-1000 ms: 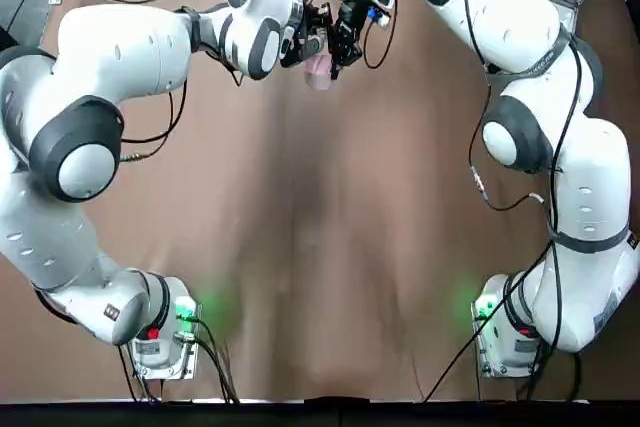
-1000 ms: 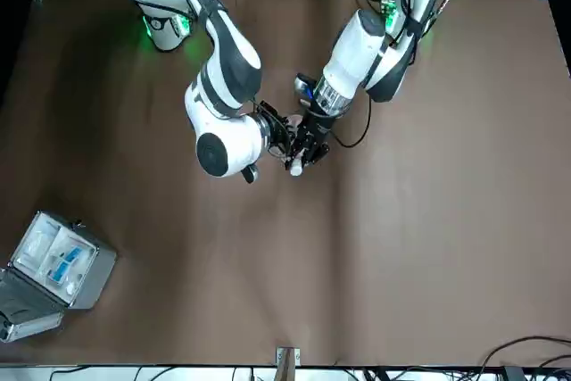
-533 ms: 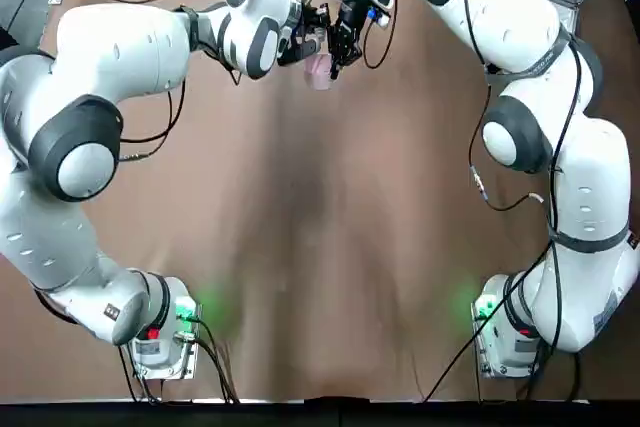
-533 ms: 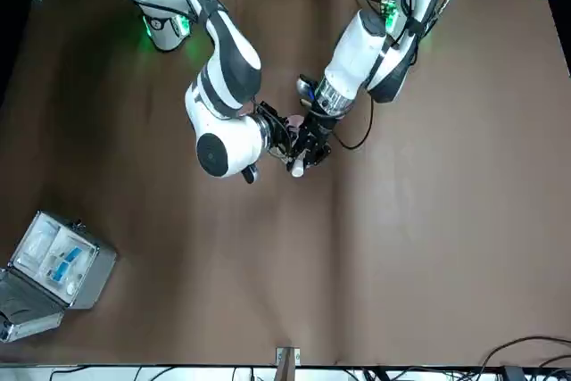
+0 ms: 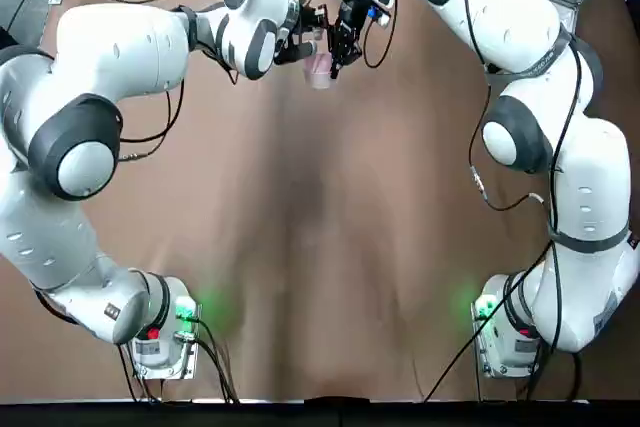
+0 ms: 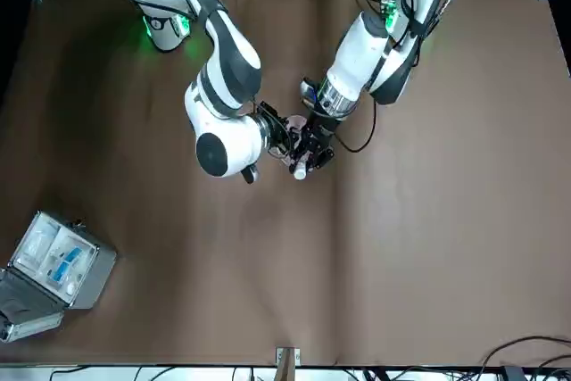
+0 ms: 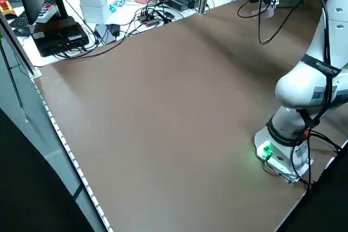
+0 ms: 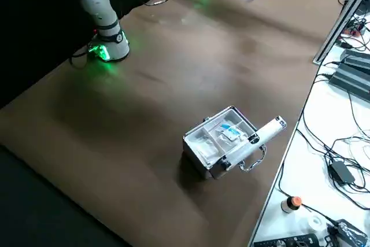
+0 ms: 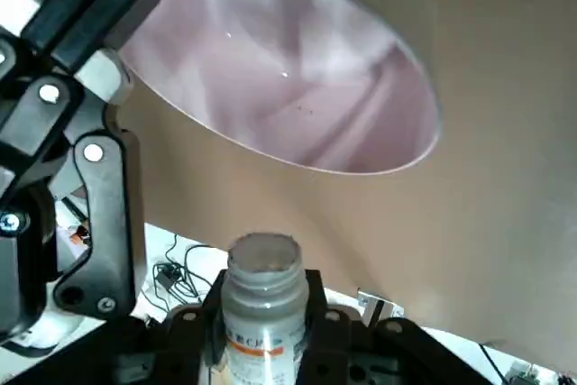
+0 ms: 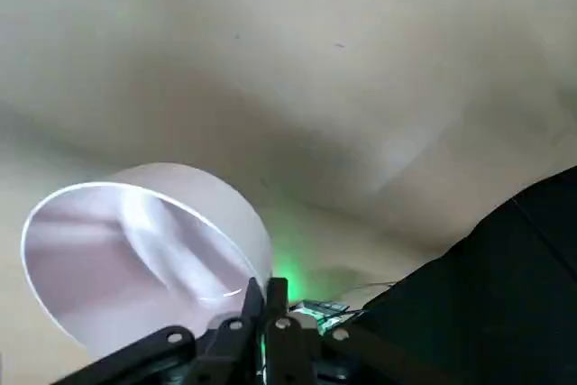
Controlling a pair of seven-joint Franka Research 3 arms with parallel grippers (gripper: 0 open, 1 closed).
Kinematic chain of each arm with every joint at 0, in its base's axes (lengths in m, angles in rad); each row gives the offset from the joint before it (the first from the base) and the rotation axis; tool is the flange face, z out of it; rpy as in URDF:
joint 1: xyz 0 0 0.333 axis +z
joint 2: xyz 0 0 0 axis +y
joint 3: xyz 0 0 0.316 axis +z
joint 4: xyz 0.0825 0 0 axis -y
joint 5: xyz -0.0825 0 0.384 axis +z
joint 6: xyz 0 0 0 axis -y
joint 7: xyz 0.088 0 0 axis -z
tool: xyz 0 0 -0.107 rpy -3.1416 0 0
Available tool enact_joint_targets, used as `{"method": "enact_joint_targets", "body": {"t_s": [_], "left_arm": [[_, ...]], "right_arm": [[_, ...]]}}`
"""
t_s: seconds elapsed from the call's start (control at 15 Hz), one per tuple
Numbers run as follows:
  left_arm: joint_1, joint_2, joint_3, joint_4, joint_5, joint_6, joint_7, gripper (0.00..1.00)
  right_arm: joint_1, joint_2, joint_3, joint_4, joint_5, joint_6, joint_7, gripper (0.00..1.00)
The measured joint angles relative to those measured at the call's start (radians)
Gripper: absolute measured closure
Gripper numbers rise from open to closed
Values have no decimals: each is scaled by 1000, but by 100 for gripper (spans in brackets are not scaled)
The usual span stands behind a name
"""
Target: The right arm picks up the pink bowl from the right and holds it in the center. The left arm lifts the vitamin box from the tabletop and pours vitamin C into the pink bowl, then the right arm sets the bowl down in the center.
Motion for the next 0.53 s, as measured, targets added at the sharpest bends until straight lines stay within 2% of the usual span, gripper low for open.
{"method": "enact_joint_targets", "body": {"t_s": [0.27, 0.53], "left_arm": [[-1, 0, 0, -14, 11, 33, 1, 65], [-11, -1, 0, -55, 12, 110, 1, 65]], "right_arm": [[0, 1, 0, 0, -1, -5, 0, 97], [2, 4, 2, -3, -5, -26, -1, 97]]}}
